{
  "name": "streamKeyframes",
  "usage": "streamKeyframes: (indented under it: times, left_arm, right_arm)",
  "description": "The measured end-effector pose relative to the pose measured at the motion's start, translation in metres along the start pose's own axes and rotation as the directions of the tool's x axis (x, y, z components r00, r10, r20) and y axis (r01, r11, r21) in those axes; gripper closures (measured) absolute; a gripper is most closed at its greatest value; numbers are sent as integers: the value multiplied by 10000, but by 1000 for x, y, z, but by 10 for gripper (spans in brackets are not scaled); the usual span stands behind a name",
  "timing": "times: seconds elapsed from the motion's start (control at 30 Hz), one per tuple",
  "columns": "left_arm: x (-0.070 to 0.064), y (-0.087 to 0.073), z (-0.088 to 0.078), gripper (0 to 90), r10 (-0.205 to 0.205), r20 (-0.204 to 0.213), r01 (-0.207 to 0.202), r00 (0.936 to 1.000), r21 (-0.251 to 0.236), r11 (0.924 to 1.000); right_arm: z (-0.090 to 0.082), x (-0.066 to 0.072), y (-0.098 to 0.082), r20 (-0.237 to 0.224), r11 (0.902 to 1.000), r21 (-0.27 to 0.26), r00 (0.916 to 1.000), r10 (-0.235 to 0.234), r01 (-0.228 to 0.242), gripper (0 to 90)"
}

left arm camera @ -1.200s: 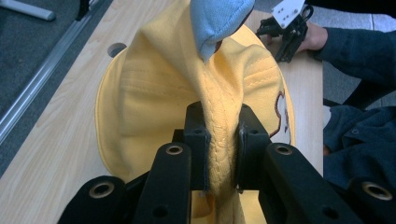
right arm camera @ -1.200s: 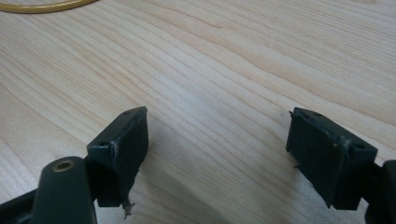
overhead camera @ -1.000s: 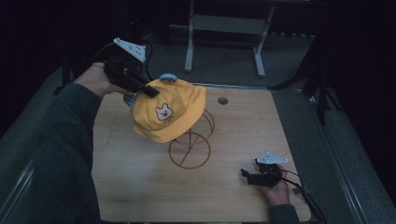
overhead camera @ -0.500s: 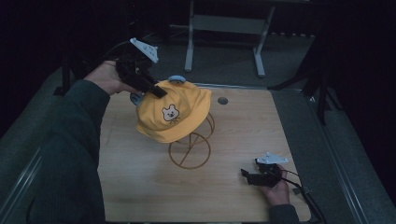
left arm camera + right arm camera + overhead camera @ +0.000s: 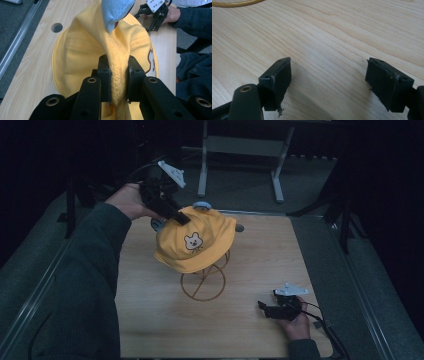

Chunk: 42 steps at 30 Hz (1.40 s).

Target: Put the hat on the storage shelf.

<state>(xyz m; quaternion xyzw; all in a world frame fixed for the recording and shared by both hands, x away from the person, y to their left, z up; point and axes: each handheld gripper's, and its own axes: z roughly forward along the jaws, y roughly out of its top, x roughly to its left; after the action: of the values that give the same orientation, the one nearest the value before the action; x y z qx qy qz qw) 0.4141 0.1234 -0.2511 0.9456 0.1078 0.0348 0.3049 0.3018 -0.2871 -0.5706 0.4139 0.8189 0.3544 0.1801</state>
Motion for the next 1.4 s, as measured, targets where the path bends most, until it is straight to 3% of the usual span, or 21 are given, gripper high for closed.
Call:
streamKeyframes:
  times: [0.23,1.03,1.27,1.4]
  left_arm:
    - [-3,14,13,763,213,-6,-213,9998,566,9982]
    - [-7,29,48,731,491,276,-516,9984,975,9939]
    - [-5,31,51,599,148,124,-159,9998,1012,9947]
    - [-5,30,46,499,-71,43,68,10000,650,9979]
  right_arm:
    - [0,0,0,-1,10000,14,10000,-36,36,207]
    - [0,0,0,5,10000,-17,10000,-61,61,206]
    - [0,0,0,1,10000,-16,10000,-58,58,206]
    - [0,0,0,1,10000,-18,10000,-58,58,206]
